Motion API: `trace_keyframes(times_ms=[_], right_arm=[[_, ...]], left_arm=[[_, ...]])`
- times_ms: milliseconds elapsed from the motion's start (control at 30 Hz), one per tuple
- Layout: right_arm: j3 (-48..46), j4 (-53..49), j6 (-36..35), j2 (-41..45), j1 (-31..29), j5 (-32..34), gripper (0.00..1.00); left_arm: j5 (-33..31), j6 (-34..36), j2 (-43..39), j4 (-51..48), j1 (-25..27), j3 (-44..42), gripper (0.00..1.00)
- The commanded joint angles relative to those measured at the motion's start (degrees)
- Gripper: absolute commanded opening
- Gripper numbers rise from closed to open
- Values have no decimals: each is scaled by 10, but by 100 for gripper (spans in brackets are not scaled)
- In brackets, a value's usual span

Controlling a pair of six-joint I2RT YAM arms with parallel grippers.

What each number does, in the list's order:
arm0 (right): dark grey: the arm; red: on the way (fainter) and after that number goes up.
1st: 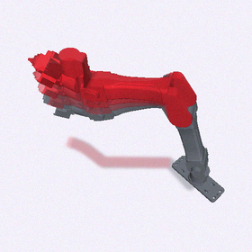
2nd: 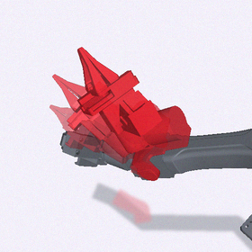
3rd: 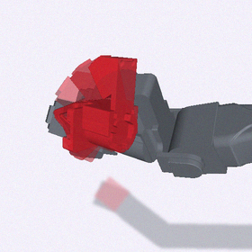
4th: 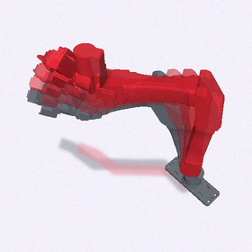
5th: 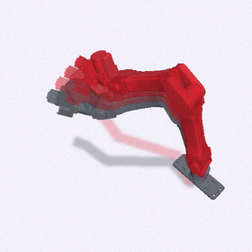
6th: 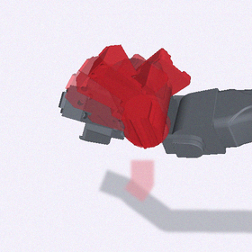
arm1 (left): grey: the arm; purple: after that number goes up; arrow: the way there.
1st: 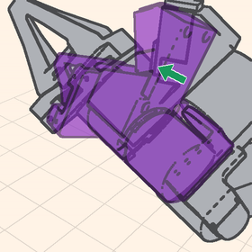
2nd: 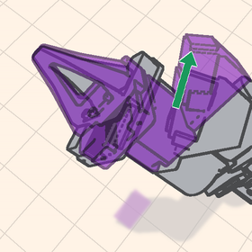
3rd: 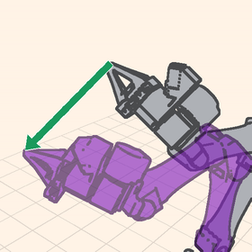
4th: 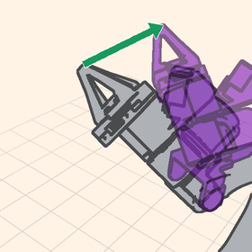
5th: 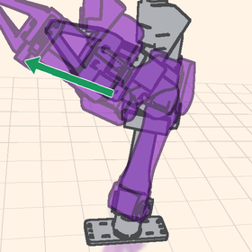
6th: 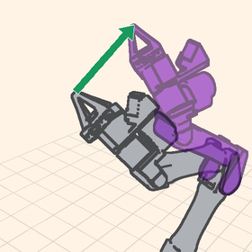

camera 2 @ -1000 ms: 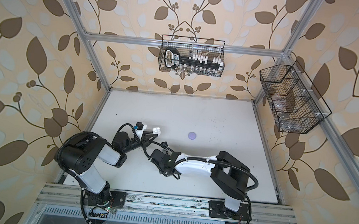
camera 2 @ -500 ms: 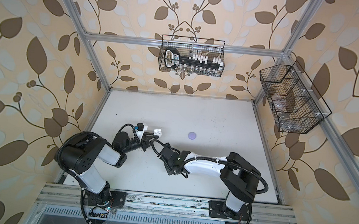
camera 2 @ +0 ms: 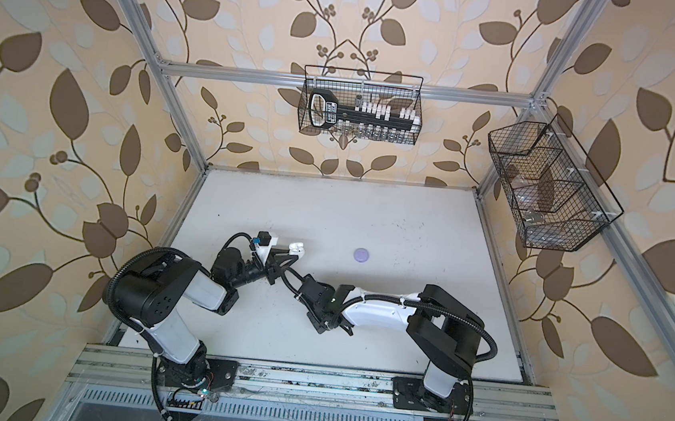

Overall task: Insert the wireless bluetooth earbuds into the charging case
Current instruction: 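Lower the open right gripper around the white earbud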

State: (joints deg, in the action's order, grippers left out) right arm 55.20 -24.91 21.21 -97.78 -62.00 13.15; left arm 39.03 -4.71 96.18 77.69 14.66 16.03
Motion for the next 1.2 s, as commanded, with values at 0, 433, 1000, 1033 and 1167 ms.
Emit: trace_keyframes(times_ms=[0,433,1000,1033,1167], right_arm=[[22,-16,7,28,-3,11,37],[-4,-37,76,22,-12,45,42],[-23,-19,89,4,-19,30,42],[-25,-18,89,4,-19,29,42],[-29,-16,90,5,-21,28,42]], left_arm=[[14,9,1,25,4,5,18],[13,9,1,26,4,4,18],[11,9,0,26,4,4,18],[11,9,0,26,4,4,18],[11,9,1,26,4,4,18]])
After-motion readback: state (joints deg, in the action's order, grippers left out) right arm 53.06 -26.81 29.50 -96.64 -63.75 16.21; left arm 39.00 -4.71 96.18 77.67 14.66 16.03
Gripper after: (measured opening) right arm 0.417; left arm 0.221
